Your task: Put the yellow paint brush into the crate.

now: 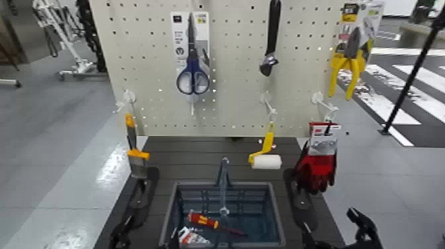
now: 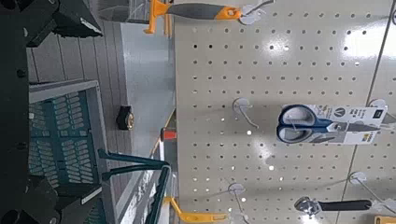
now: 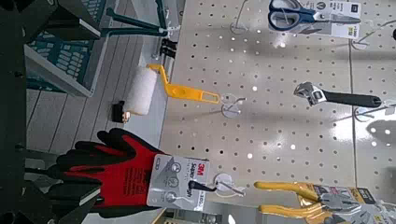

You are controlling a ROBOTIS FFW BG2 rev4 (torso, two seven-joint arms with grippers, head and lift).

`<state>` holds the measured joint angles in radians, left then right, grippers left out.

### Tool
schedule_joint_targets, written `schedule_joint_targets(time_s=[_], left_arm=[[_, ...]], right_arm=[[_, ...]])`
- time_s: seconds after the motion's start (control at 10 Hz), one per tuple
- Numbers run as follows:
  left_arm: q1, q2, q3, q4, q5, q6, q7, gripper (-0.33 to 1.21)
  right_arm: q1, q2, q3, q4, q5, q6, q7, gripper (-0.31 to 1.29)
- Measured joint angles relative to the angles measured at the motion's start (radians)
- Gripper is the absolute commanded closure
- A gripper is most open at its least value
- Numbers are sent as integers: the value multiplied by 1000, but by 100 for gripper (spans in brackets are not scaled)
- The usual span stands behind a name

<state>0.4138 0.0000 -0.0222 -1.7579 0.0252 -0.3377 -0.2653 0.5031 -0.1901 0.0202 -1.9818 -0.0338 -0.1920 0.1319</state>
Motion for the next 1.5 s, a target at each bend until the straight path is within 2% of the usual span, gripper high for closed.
schedule_joint_targets(time_s=[0.3,0.6,1.0,1.2,1.3,1.5], left_arm=[[-10,0,33,5,39,24,-10,13],[-35,0,118,-4,83,109,-74,12],[-105,0,243,-47,142,304,-189,13],[-143,0,298,-48,169,362,-237,13],[-165,2,326,-42,185,389,-264,14],[-206,26,371,-28,214,428,-314,16]], right_arm=[[-2,3,-2,0,-5,3,0,14],[-5,3,0,2,-7,8,2,14],[-5,4,0,2,-8,8,3,14],[-5,6,1,2,-8,8,3,14],[-5,6,1,3,-8,8,3,14],[-9,7,4,5,-8,8,5,14]])
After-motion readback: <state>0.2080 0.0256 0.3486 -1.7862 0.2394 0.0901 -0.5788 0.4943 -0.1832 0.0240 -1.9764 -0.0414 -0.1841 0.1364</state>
